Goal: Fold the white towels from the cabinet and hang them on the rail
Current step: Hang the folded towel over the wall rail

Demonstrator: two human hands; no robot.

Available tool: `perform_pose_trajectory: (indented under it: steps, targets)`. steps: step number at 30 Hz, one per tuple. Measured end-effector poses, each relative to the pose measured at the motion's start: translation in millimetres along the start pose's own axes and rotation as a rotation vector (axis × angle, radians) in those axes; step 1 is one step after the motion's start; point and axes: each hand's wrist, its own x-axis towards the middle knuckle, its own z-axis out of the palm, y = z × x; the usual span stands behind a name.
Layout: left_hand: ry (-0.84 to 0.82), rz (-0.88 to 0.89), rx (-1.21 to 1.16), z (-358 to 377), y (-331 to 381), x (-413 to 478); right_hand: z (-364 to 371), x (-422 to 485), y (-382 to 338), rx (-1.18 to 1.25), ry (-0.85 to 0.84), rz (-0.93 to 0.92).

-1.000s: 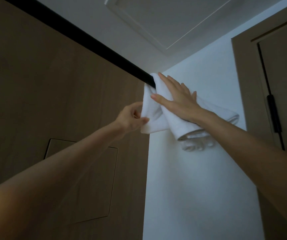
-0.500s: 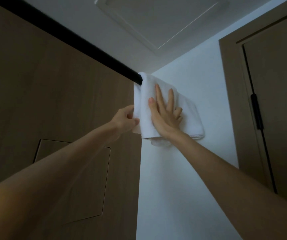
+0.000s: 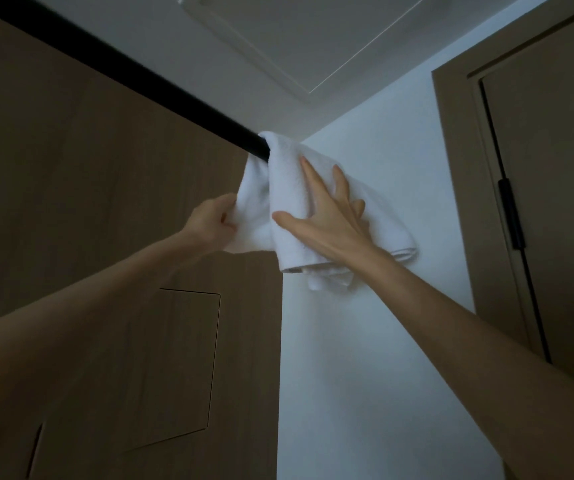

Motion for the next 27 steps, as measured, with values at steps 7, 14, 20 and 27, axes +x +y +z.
perform_pose_trajectory:
  steps: [7, 14, 20, 27]
  targets:
    - [-0.085, 0.034, -0.118, -12.7, -1.4, -12.3, 1.6, 0.5, -12.4, -0.013, -0.008, -0.013]
    - [-0.286, -0.274, -0.780, 0.5, 32.1, -11.2, -2.7, 2.7, 1.4, 0.247, -0.022, -0.074]
    - [-0.019, -0.160, -0.504, 24.3, 35.3, -1.4, -20.2, -1.5, 37.1, 0.232, 0.138, -0.186]
    - [0.004, -0.038, -0.483, 24.6, 24.9, -3.9, -22.7, 50.6, 47.0, 0.270, 0.194, -0.094]
